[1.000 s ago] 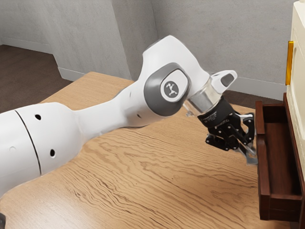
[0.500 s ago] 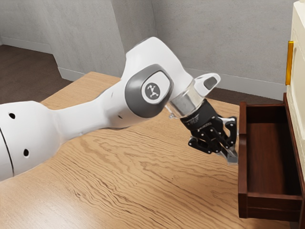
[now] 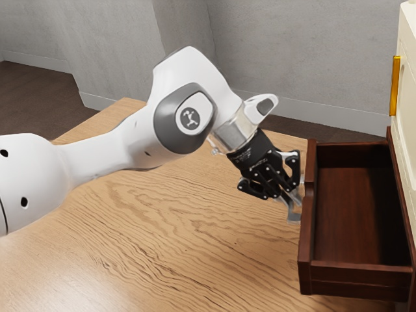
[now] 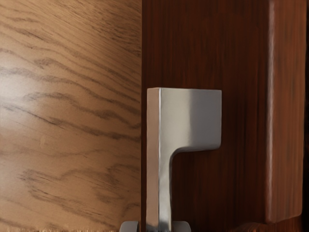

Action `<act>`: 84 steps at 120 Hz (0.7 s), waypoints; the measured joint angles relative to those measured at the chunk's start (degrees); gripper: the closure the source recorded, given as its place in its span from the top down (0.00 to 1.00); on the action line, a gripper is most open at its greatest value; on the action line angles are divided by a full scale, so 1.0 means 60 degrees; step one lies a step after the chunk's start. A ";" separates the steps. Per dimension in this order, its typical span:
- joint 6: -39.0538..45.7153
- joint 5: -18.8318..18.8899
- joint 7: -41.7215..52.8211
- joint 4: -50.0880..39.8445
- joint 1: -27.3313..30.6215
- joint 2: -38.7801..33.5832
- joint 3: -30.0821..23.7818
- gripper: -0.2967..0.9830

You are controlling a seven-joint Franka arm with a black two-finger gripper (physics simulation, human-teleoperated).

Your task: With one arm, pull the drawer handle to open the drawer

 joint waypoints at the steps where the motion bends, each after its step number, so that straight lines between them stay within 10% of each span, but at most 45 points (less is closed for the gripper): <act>1: 0.0000 0.0003 0.0000 -0.0020 0.0002 -0.0017 0.0003 0.23; 84: 0.0025 0.0536 -0.0016 -0.1274 0.0017 -0.1158 0.0280 0.22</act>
